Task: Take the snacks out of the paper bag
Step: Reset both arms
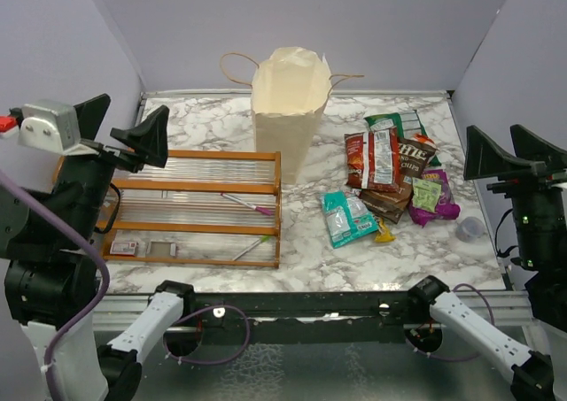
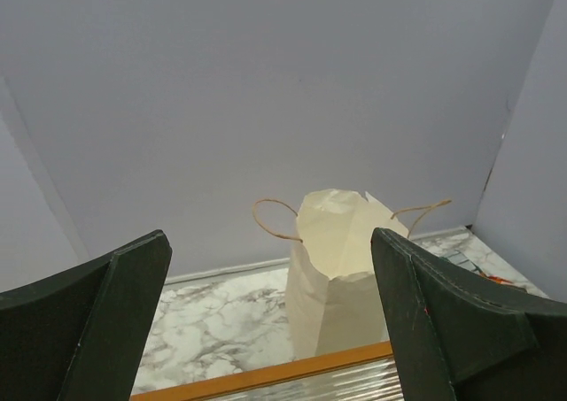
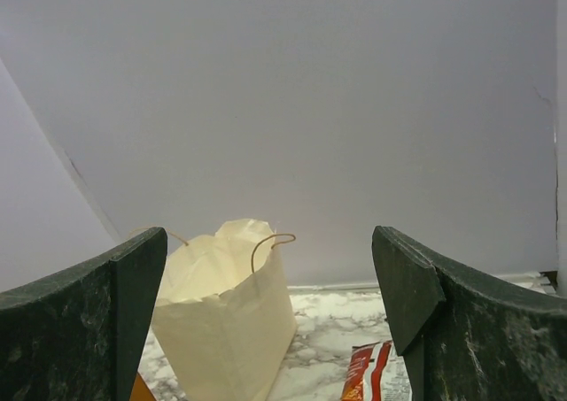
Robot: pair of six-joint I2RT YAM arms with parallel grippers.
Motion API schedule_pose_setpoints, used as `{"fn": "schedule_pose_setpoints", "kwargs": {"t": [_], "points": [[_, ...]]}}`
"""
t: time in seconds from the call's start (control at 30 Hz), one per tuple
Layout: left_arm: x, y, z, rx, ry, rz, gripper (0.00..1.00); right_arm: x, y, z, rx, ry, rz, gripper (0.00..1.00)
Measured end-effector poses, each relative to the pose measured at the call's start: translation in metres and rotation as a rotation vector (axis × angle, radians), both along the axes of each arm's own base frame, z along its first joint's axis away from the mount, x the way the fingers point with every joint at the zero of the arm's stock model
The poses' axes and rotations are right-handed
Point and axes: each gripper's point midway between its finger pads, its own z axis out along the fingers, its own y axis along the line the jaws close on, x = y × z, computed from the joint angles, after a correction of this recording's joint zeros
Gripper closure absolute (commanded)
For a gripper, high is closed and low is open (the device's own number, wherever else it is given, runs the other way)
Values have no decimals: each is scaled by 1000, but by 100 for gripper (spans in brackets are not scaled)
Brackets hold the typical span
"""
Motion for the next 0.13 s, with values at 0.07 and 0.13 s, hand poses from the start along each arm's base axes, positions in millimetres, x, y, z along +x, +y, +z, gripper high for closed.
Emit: {"fn": "schedule_pose_setpoints", "kwargs": {"t": [0.07, 0.13], "points": [[-9, 6, 0, -9, -15, 24, 1, -1, -2, 2, 6, -1, -7, 1], [-19, 12, 2, -22, -36, 42, 1, -2, -3, 5, 10, -4, -11, 1]]}}
